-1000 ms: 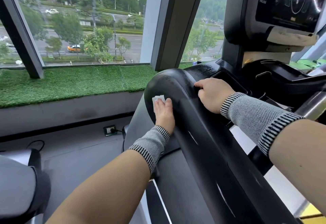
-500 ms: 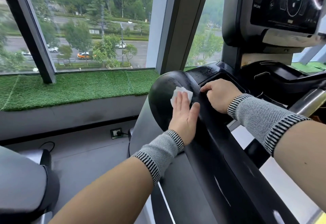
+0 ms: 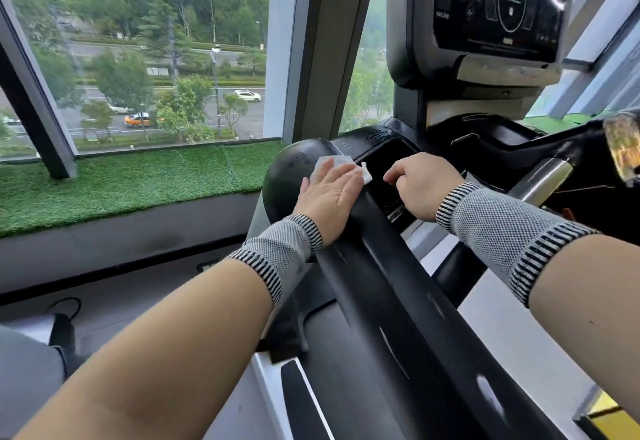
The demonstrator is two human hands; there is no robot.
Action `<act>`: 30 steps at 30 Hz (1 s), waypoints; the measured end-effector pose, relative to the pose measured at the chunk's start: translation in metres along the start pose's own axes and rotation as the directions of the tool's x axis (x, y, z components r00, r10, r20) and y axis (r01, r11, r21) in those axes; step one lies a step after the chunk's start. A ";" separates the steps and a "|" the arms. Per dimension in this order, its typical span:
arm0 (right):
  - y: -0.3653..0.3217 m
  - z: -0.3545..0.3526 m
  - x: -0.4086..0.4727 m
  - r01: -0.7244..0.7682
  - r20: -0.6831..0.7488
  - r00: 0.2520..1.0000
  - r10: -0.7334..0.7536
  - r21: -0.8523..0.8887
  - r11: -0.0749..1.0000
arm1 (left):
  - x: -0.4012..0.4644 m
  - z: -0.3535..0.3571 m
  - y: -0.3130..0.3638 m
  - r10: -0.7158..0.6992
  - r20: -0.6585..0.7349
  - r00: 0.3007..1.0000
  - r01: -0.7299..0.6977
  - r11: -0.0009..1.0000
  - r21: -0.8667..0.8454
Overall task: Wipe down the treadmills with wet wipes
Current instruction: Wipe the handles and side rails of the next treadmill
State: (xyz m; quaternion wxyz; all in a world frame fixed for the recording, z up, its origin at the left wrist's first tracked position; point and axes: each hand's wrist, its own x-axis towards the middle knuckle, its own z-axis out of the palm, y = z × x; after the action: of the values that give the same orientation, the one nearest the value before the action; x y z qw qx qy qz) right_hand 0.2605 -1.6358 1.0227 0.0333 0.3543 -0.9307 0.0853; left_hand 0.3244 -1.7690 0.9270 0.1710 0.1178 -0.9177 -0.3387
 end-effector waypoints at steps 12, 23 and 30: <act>0.009 -0.008 -0.022 -0.016 0.093 0.995 0.036 -0.208 0.978 | -0.026 0.002 0.014 0.062 0.079 0.995 -0.071 0.991 0.117; 0.008 -0.006 -0.032 -0.002 0.069 0.998 0.014 -0.169 0.986 | -0.047 0.005 0.019 0.090 0.077 0.993 -0.100 0.986 0.135; 0.010 -0.008 -0.036 0.014 0.064 0.998 -0.005 -0.148 0.989 | -0.079 0.022 0.031 0.172 0.059 0.983 -0.179 0.973 0.146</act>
State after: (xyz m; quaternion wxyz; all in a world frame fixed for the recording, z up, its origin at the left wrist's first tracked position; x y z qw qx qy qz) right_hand 0.2809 -1.6039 1.0244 0.0302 0.3578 -0.9333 0.0042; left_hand 0.3853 -1.7068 0.9135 0.1698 0.0409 -0.9512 -0.2545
